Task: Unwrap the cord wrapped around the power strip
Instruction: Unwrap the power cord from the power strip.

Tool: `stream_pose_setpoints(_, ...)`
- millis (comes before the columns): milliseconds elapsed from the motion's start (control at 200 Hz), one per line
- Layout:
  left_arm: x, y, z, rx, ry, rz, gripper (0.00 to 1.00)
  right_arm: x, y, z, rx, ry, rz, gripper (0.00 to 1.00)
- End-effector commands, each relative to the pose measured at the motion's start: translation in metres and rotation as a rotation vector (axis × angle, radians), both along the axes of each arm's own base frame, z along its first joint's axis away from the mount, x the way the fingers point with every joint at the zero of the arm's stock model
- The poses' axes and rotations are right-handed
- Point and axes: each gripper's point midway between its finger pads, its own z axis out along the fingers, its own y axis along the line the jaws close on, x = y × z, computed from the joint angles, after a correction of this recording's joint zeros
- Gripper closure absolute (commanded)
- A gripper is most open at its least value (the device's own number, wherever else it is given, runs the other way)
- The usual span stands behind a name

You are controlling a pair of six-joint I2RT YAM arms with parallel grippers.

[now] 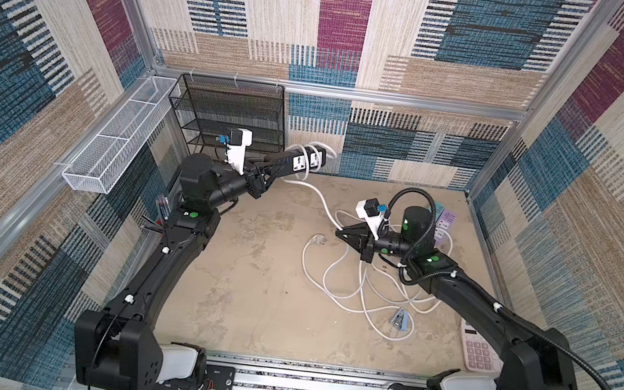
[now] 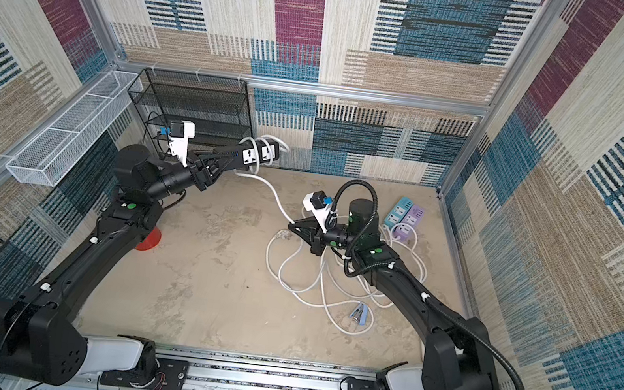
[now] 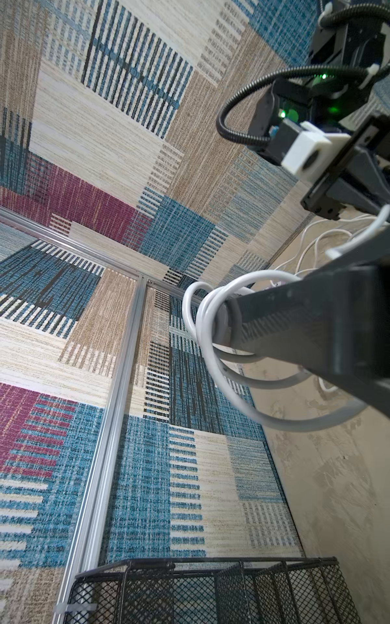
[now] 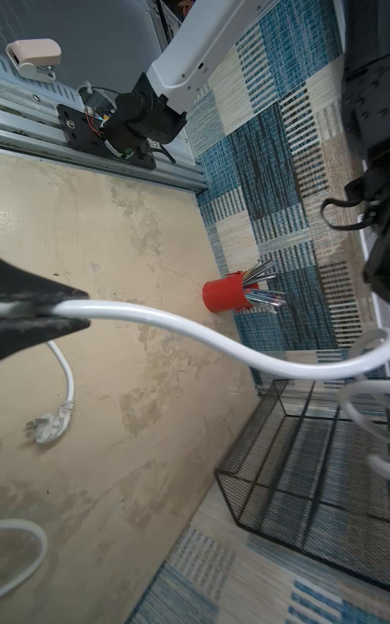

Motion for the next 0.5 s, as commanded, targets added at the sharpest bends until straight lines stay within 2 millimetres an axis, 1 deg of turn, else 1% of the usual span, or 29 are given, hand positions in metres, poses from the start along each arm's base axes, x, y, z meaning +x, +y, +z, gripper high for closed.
stream_pose_setpoints(0, -0.008, -0.003, 0.021, -0.013, -0.079, -0.029, 1.0, 0.011, 0.01, -0.009, 0.032, 0.021, 0.008, 1.0)
stream_pose_setpoints(80, -0.011, -0.006, 0.024, -0.028, -0.081, -0.052, 1.0, 0.024, 0.015, -0.019, 0.038, 0.036, -0.003, 1.0)
stream_pose_setpoints(115, -0.013, -0.007, 0.026, -0.033, -0.083, -0.061, 1.0, 0.032, 0.017, -0.025, 0.037, 0.047, -0.017, 1.0)
stream_pose_setpoints(235, -0.019, -0.013, 0.029, -0.054, -0.084, -0.1, 1.0, 0.061, 0.029, -0.036, 0.04, 0.064, -0.043, 1.0)
stream_pose_setpoints(381, -0.03, -0.022, 0.03, -0.05, -0.093, -0.135, 1.0, 0.103, 0.039, -0.039, 0.053, 0.053, -0.095, 1.0)
stream_pose_setpoints(396, -0.03, -0.024, 0.029, -0.05, -0.091, -0.138, 1.0, 0.107, 0.039, -0.041, 0.054, 0.059, -0.102, 1.0)
stream_pose_setpoints(401, -0.031, -0.024, 0.029, -0.051, -0.092, -0.14, 1.0, 0.109, 0.039, -0.039, 0.057, 0.052, -0.104, 1.0)
stream_pose_setpoints(476, -0.034, -0.03, 0.028, -0.051, -0.086, -0.161, 1.0, 0.133, 0.037, -0.04, 0.07, 0.058, -0.135, 1.0)
stream_pose_setpoints(496, -0.034, -0.032, 0.027, -0.051, -0.084, -0.167, 1.0, 0.139, 0.036, -0.036, 0.079, 0.054, -0.142, 1.0)
